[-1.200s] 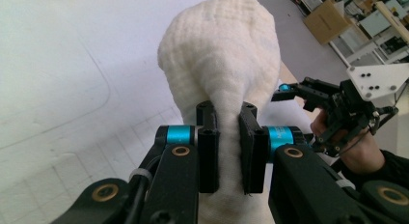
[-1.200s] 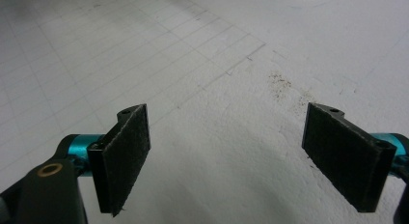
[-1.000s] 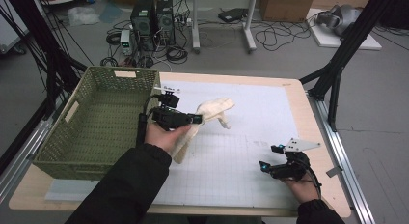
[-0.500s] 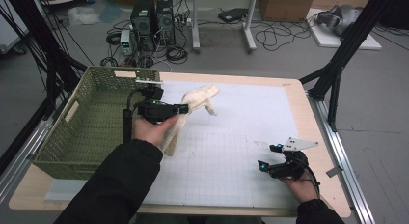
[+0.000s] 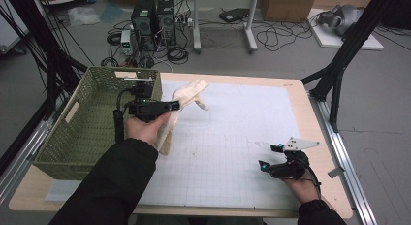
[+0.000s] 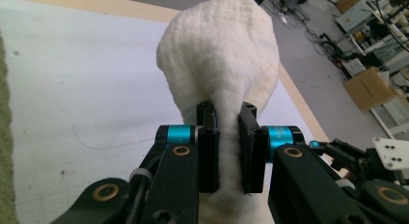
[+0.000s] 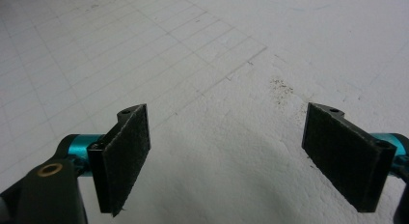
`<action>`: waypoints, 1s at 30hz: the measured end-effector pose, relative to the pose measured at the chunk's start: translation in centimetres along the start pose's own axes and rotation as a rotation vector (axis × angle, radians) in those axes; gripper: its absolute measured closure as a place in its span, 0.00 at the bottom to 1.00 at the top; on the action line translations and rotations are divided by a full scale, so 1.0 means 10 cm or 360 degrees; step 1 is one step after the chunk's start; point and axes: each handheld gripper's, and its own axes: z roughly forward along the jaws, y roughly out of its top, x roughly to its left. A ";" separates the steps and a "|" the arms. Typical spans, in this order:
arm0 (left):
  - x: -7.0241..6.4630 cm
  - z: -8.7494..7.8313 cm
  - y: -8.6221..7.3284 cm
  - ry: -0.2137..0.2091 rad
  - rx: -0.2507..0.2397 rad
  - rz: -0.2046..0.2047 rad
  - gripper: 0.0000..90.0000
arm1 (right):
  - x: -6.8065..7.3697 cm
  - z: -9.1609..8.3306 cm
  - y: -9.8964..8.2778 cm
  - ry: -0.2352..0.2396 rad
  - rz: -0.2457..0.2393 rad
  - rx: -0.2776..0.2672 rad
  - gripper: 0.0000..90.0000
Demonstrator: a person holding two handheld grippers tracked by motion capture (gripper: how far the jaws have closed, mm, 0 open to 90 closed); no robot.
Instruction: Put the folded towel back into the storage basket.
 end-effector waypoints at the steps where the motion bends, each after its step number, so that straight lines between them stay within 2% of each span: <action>1: 0.00 -0.01 0.00 0.0005 -0.0003 -0.0007 0.89 | 0.00 0.00 0.00 0.0003 0.0004 0.0005 0.18; 5: 0.03 -0.06 0.01 0.0012 -0.0027 -0.0030 0.89 | 0.00 0.00 0.01 0.0001 -0.0004 -0.0003 0.18; 8: 0.07 -0.09 0.02 -0.0008 -0.0041 -0.0064 0.89 | 0.00 0.01 0.02 -0.0002 -0.0009 -0.0002 0.18; 11: 0.10 -0.12 0.03 0.0012 -0.0042 -0.0073 0.89 | 0.00 0.01 0.02 0.0002 -0.0012 0.0001 0.19; 25: 0.49 -0.29 0.04 0.0109 -0.0123 -0.0208 0.89 | 0.00 0.03 0.02 0.0002 -0.0010 0.0007 0.19; 30: 0.57 -0.35 0.05 0.0134 -0.0149 -0.0241 0.89 | 0.00 0.03 0.02 0.0004 -0.0014 0.0007 0.18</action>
